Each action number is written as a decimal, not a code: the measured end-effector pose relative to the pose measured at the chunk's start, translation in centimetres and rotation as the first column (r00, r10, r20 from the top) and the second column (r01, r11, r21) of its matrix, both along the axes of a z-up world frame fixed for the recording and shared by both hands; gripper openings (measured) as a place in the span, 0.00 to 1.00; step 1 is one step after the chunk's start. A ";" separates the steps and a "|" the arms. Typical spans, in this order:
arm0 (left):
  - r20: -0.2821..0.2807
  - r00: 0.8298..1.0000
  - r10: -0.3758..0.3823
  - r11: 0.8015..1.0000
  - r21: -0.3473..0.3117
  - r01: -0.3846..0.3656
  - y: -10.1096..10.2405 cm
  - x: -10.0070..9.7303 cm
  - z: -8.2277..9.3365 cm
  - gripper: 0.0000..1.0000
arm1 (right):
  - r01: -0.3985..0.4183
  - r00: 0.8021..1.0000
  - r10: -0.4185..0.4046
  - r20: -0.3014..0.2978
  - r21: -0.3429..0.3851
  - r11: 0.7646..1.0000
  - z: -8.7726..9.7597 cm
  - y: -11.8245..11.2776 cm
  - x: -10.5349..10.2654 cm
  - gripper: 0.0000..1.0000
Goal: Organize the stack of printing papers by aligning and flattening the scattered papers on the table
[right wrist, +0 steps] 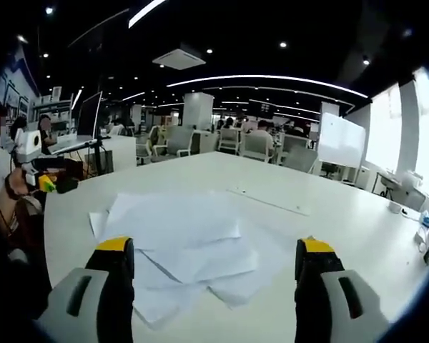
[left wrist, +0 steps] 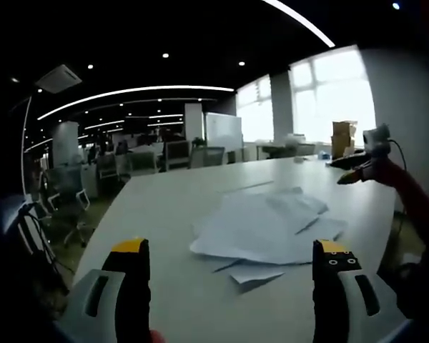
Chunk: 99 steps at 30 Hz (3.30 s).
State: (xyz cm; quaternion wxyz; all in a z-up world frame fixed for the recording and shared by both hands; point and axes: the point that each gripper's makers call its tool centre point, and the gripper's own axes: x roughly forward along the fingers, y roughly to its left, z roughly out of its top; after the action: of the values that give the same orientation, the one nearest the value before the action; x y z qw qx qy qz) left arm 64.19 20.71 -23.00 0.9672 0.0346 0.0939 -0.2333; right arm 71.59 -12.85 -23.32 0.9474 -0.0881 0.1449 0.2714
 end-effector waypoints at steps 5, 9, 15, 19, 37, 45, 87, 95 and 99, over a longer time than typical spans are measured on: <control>0.004 1.000 0.006 1.000 -0.003 -0.006 0.2 -0.1 0.2 0.97 | -0.006 1.000 0.006 0.000 0.007 1.000 0.1 0.5 0.2 0.88; 0.005 1.000 0.004 1.000 -0.005 -0.004 0.2 -0.2 0.3 0.97 | -0.008 1.000 0.008 0.002 0.014 1.000 0.2 0.7 0.3 0.88; 0.012 1.000 0.001 1.000 -0.006 -0.001 0.1 -0.3 0.6 0.97 | -0.012 1.000 0.012 0.005 0.019 1.000 0.4 0.9 0.4 0.88; 0.014 1.000 0.002 1.000 -0.002 -0.002 0.1 -0.3 0.7 0.97 | -0.017 1.000 0.016 0.005 0.019 1.000 0.3 1.2 0.6 0.88; 0.014 1.000 0.002 1.000 -0.006 -0.002 0.1 -0.4 0.7 0.97 | -0.044 0.999 0.044 0.022 0.037 0.998 1.1 2.9 1.0 0.88; 0.019 1.000 0.003 1.000 -0.008 -0.003 0.0 -0.4 0.8 0.97 | -0.053 0.999 0.052 0.016 0.039 0.998 0.9 3.4 1.3 0.88; 0.034 0.999 -0.005 1.000 -0.008 0.005 -0.3 -0.9 1.5 0.97 | -0.081 0.997 0.080 0.017 0.046 0.996 1.1 5.5 2.4 0.88; 0.031 0.999 -0.007 1.000 -0.008 0.007 -0.5 -0.9 1.4 0.97 | -0.081 0.996 0.080 0.027 0.045 0.996 1.5 5.8 2.4 0.88; 0.034 0.999 -0.011 1.000 -0.011 0.012 -0.7 -0.9 1.5 0.97 | -0.086 0.996 0.085 0.026 0.045 0.995 1.4 6.1 2.5 0.87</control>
State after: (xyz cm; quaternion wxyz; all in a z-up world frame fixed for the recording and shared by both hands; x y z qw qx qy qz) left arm 63.24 20.04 -21.54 0.9675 0.0338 0.0761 -0.2387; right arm 74.08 -6.79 -21.91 0.9384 -0.0758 0.1234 0.3138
